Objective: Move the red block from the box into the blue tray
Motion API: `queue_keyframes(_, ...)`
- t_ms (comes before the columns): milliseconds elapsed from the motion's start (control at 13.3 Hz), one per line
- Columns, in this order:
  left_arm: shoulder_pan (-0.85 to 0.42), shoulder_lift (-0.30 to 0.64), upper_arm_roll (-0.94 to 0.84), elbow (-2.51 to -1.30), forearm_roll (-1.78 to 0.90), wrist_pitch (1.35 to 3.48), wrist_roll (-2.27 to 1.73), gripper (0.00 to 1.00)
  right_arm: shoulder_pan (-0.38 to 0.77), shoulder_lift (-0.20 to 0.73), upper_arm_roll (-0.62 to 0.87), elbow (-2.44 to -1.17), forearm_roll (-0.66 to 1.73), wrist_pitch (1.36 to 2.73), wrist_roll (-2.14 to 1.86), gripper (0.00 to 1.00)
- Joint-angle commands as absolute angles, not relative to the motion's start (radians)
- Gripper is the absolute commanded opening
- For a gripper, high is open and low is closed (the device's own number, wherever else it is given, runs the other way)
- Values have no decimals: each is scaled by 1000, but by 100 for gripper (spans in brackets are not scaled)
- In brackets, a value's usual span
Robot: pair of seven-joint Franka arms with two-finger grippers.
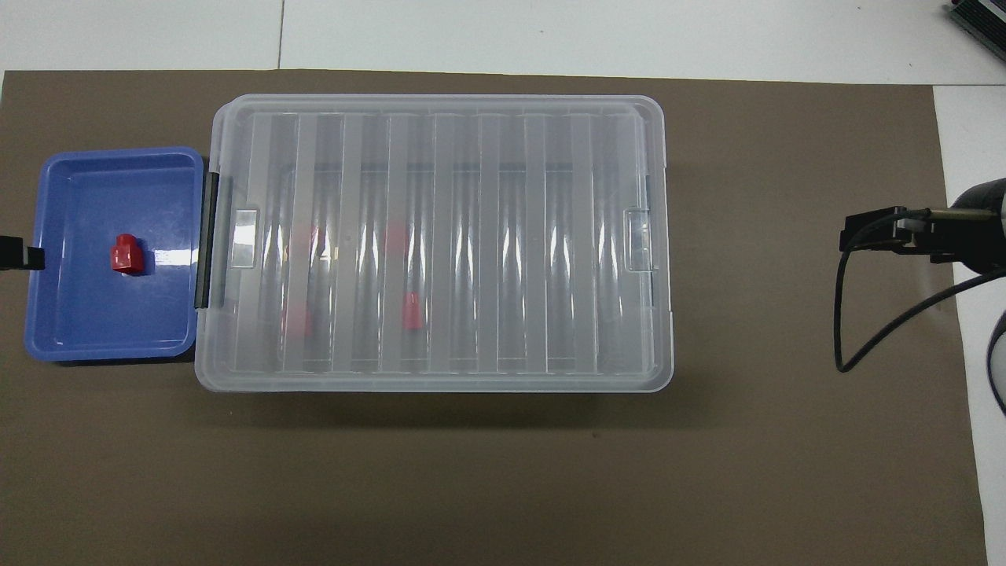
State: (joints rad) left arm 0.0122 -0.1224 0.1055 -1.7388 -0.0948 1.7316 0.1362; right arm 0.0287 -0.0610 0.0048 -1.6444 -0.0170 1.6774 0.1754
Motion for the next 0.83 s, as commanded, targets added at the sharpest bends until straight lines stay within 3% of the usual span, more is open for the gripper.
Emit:
queue_keyframes(0,12,-130,97,-1686,-86,1718,132,100,14,-14,17,-1560,-12,1606,190,100)
queue_keyframes(150,2,-115,89,-1646,-62,1687,135,100,12,0,17,-1523,-12,1559,192,100)
queue_keyframes(451,-57,-129,67,-1652,-18,1728,138,100,2,-44,17,-1586,-8,1534,178,100)
queue_keyframes(601,-67,-83,67,-1562,-15,1711,130,100,0,-44,15,-1586,-8,1528,172,100)
queue_keyframes(751,-63,-42,67,-1545,-18,1686,130,100,3,-46,15,-1594,-8,1534,172,100)
